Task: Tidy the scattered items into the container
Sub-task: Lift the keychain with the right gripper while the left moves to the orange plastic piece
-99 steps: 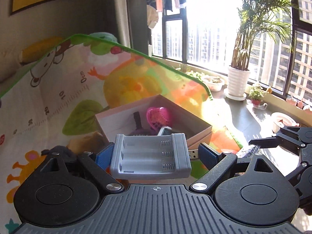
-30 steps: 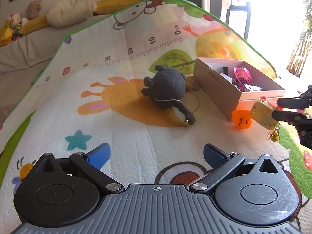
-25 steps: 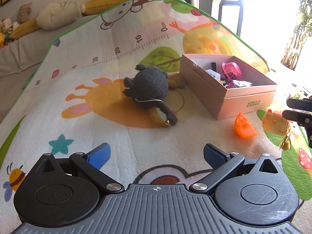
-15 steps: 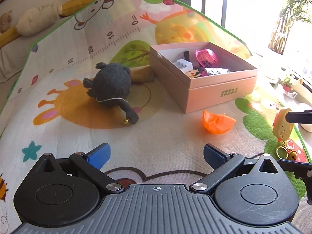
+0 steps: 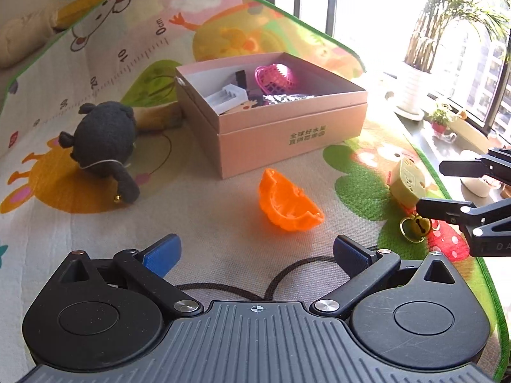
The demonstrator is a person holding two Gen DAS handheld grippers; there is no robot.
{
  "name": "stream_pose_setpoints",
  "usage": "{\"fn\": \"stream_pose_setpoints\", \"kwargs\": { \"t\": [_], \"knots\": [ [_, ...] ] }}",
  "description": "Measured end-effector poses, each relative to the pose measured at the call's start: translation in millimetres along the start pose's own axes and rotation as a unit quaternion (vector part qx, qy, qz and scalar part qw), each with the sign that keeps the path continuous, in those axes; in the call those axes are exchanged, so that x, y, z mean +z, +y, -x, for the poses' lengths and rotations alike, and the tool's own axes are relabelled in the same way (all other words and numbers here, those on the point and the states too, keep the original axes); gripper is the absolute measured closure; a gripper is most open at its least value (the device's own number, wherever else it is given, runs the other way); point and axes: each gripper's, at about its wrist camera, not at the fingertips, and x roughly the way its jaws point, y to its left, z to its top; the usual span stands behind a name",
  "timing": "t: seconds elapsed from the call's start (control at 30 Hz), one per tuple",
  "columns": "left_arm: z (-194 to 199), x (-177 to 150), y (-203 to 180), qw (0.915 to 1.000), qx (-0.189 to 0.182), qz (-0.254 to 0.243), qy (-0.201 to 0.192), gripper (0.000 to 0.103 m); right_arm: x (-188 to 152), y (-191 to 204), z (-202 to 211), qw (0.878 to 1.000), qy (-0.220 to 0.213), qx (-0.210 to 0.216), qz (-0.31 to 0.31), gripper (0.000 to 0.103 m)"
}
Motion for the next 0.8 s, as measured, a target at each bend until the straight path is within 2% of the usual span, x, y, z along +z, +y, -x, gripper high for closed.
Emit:
{"fn": "stream_pose_setpoints", "kwargs": {
  "t": [0.17, 0.37, 0.57, 0.8],
  "knots": [
    [0, 3, -4, 1.0000, -0.004, 0.007, -0.005, 0.000, 3, -2, -16, 1.000, 0.006, 0.007, -0.013, 0.032],
    [-20, 11, -19, 0.9997, 0.005, 0.010, -0.021, 0.000, -3, -5, -11, 1.000, -0.004, -0.013, -0.016, 0.025],
    [-37, 14, -26, 0.9991, 0.013, -0.017, -0.036, 0.000, -9, -6, -3, 1.000, -0.009, -0.018, -0.008, 0.023],
    [-38, 13, -26, 0.9982, 0.016, -0.017, -0.055, 0.000, -10, -7, -6, 1.000, 0.003, 0.006, -0.017, 0.020]
  ]
}}
